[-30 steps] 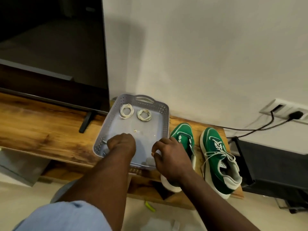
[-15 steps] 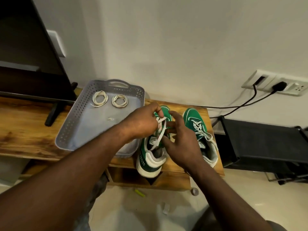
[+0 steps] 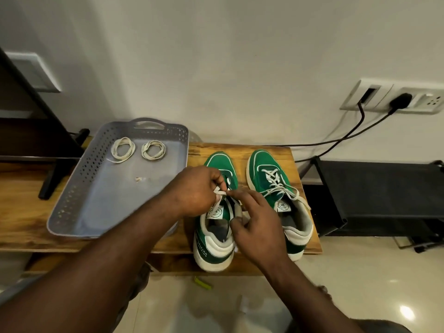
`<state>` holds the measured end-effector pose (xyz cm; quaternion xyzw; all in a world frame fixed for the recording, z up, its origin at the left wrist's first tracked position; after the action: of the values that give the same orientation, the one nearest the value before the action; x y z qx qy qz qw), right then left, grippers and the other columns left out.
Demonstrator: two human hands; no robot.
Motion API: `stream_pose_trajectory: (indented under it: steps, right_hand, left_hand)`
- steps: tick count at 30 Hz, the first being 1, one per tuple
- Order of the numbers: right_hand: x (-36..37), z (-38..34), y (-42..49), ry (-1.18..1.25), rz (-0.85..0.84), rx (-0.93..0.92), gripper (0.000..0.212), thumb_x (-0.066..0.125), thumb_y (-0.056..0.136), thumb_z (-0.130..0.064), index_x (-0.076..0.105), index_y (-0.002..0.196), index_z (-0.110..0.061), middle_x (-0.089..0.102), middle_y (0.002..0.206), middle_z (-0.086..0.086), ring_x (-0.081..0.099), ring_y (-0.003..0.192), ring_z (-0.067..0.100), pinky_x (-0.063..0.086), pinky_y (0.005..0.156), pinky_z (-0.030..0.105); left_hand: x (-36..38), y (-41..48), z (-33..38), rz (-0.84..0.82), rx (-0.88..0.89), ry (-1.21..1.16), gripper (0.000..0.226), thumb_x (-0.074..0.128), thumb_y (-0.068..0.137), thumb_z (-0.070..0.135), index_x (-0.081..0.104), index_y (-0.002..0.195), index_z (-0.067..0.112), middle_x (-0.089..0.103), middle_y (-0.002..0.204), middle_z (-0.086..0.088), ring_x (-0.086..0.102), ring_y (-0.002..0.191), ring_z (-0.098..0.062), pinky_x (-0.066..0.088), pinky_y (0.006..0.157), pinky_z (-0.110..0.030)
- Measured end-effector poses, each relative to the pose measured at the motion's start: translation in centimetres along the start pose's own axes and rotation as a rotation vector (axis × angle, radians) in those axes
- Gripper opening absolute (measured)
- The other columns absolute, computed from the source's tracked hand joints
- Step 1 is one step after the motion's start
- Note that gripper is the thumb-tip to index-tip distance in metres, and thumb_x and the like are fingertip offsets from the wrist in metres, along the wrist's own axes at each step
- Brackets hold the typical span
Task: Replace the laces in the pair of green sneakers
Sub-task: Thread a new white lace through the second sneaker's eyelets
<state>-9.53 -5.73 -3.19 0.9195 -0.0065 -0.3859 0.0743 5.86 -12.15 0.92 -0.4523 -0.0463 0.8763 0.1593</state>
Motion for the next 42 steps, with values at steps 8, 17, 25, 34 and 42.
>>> stream_pose_trajectory:
  steps: [8,17,25,34,42]
  right_hand:
    - [-0.7,0.7,0.9,0.008,-0.005,-0.017,0.057,0.061,0.083,-0.024,0.062,0.139,-0.039,0.059,0.139,-0.014,0.060,0.118,0.007,0.057,0.093,0.031]
    - [-1.9,1.3,1.5,-0.066,0.034,0.093,0.047,0.070,0.084,-0.027,0.056,0.129,-0.034,0.063,0.127,-0.014,0.062,0.102,0.008,0.053,0.083,0.026]
    - [-3.5,1.0,2.8,0.345,0.028,0.125,0.056,0.079,0.092,-0.023,0.058,0.143,-0.034,0.068,0.129,-0.022,0.065,0.115,-0.004,0.056,0.097,0.022]
    - [-2.4,0.6,2.9,0.636,-0.142,0.160,0.029,0.074,0.096,-0.017,0.069,0.122,-0.029,0.077,0.111,-0.004,0.072,0.108,0.017,0.058,0.098,0.051]
    - [-4.5,1.8,3.0,0.903,0.152,0.240,0.008,0.065,0.100,-0.008,0.073,0.103,-0.010,0.076,0.087,0.006,0.071,0.082,0.019,0.060,0.084,0.038]
  left_hand:
    - [0.9,1.4,1.1,0.078,-0.021,0.131,0.030,0.073,0.085,0.014,0.063,0.087,0.042,0.065,0.086,0.010,0.063,0.081,-0.014,0.055,0.069,-0.033]
    - [-1.3,1.4,1.0,0.101,-0.112,-0.558,0.002,0.074,0.094,0.012,0.075,0.095,0.014,0.078,0.078,-0.004,0.076,0.078,-0.027,0.062,0.080,-0.044]
    - [-0.8,1.1,2.9,-0.124,0.036,-0.701,0.016,0.067,0.101,0.017,0.074,0.107,0.004,0.077,0.090,-0.016,0.064,0.067,-0.026,0.056,0.061,-0.031]
    - [-0.8,1.5,4.1,-0.121,0.087,-0.979,0.022,0.070,0.095,0.008,0.075,0.117,0.010,0.076,0.096,-0.009,0.063,0.068,-0.015,0.057,0.063,-0.028]
    - [-4.6,2.1,0.5,0.448,-0.013,-0.476,0.016,0.076,0.093,0.016,0.077,0.103,0.029,0.075,0.090,0.007,0.072,0.083,-0.011,0.056,0.073,-0.030]
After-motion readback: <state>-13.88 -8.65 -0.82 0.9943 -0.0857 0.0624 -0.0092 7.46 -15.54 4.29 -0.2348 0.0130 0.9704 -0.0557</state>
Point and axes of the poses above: each hand's wrist, its own y-axis towards the middle knuckle, its own x-axis out of the palm, z = x × y, the point moved 7 cm from there along y, towards the middle knuckle
